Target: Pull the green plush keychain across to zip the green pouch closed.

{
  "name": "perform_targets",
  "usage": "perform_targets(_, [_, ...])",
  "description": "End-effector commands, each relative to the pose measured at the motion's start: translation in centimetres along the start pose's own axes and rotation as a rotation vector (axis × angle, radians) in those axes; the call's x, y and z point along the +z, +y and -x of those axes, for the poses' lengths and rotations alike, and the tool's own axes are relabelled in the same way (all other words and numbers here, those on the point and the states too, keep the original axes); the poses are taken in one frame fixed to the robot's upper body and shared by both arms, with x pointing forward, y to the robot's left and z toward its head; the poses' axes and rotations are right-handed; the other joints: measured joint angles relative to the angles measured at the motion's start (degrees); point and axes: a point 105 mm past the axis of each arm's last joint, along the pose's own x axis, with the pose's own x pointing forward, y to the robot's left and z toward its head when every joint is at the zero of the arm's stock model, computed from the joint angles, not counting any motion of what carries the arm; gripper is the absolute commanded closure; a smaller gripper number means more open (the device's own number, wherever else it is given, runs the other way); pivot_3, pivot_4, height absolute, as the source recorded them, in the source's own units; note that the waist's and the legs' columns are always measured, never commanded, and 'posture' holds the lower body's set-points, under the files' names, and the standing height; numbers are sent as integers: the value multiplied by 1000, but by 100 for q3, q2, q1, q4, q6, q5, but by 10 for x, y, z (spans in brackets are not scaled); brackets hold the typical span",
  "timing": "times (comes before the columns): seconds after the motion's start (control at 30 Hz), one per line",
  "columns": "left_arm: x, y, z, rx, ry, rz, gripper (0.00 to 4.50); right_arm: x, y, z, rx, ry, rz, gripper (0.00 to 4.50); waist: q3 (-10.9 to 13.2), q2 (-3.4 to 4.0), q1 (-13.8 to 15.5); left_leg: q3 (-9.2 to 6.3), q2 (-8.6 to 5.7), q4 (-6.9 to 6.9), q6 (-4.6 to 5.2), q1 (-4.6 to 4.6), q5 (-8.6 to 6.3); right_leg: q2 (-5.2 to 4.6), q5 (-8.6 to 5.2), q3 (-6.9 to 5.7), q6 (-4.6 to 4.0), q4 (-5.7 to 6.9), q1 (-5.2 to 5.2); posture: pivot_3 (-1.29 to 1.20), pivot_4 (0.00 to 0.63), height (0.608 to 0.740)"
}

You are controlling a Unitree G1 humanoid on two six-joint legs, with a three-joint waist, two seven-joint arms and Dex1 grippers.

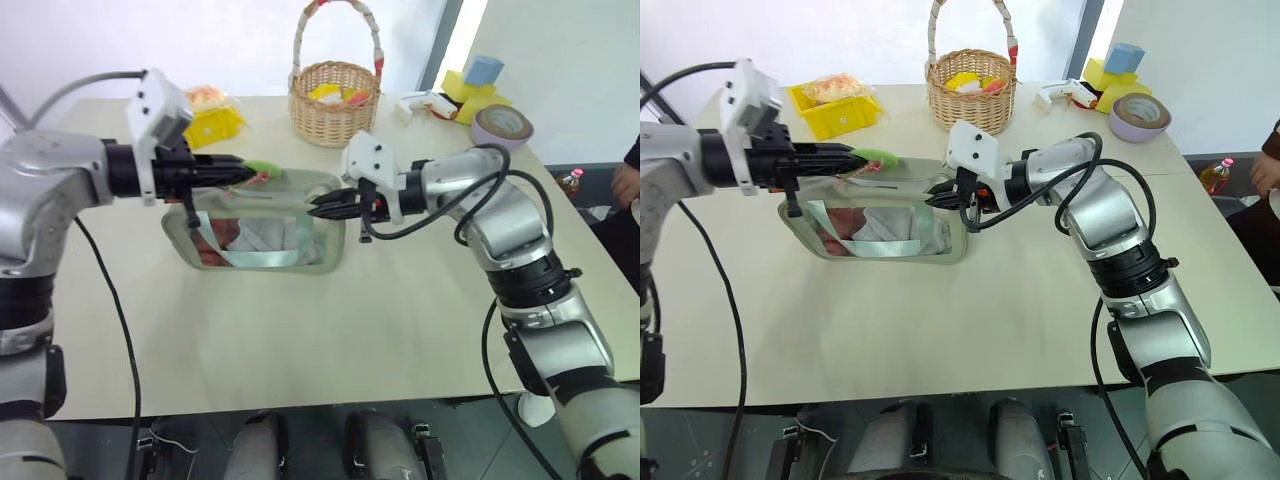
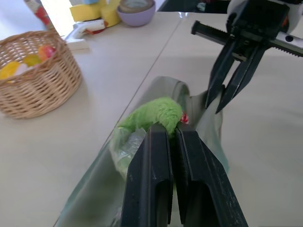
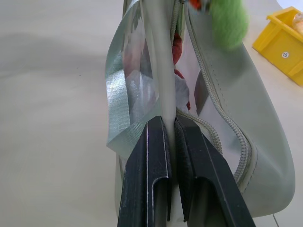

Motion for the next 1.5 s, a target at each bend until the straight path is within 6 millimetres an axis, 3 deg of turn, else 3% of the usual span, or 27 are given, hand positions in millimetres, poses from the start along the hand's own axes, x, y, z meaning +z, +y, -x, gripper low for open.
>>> perform_targets(0.03, [19,-3,-7,-8,-43,-98,4484,18,-2,-1,-5,-39,55,4500,0,0,12,0,0,1,0,-2,0,0,0,0,0,-1,0,0,150,739])
perform_targets(0.63, [44,3,-24,6,-173,-78,4484,20,-2,-3,-7,-45,59,4500,0,0,15,-3,-1,4,1,-3,0,-2,0,-1,0,-1,1,0,150,739])
perform_targets(0.77, [36,4,-19,20,-125,-98,4484,18,-1,-2,1,-38,64,4500,0,0,15,-2,-1,5,0,-3,0,-2,0,-1,0,-1,1,0,150,739])
perform_targets(1.03, [6,27,24,144,39,-133,4484,11,-4,16,18,5,89,4500,1,1,24,-2,-1,3,1,-2,0,-1,0,-1,0,-1,0,0,150,739])
perform_targets(1.27, [-7,14,14,103,58,-145,4484,10,-7,19,27,9,91,4500,1,0,41,-4,-4,7,5,-6,-3,-6,0,-2,0,-6,7,0,150,739])
perform_targets(1.37, [-7,13,19,105,62,-144,4484,11,-7,18,26,5,91,4500,1,0,21,-4,-2,7,5,-5,-3,-2,0,-2,0,-5,5,0,150,739])
perform_targets(1.47, [-7,12,26,89,75,-146,3533,10,-9,18,19,6,88,4500,1,0,19,-3,-2,7,5,-5,-3,-2,0,-2,0,-4,5,0,150,739])
perform_targets(1.5, [-7,11,27,86,83,-147,3026,10,-9,18,17,7,88,4500,1,0,18,-3,-1,7,5,-5,-3,-2,0,-2,0,-4,5,0,150,739])
